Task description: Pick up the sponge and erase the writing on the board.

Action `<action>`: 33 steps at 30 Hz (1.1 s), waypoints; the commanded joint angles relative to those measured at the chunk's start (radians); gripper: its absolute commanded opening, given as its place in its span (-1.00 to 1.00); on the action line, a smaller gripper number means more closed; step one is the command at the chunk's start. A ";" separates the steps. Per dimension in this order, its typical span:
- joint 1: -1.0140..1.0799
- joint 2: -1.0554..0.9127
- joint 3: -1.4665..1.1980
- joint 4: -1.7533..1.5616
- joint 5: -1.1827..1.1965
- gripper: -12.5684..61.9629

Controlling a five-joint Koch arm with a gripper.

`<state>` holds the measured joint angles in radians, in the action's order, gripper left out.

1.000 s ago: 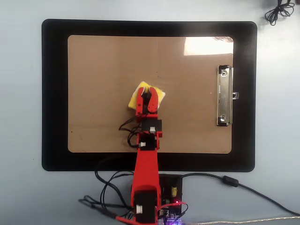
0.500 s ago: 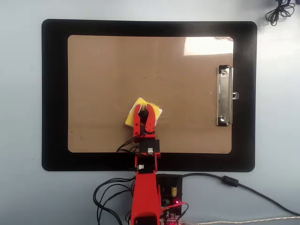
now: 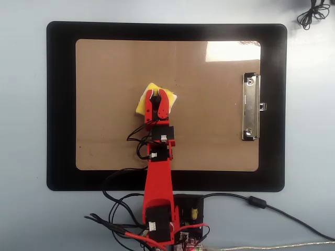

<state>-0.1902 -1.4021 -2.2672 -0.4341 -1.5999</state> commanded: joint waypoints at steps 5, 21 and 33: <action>-0.186 -0.276 -0.110 0.144 -0.160 -0.78; -0.732 -0.376 -0.051 0.167 -0.350 -0.78; -0.750 -0.339 -0.044 0.161 -0.307 -0.63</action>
<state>-0.9250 -1.7211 -2.3531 -0.2332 -1.9144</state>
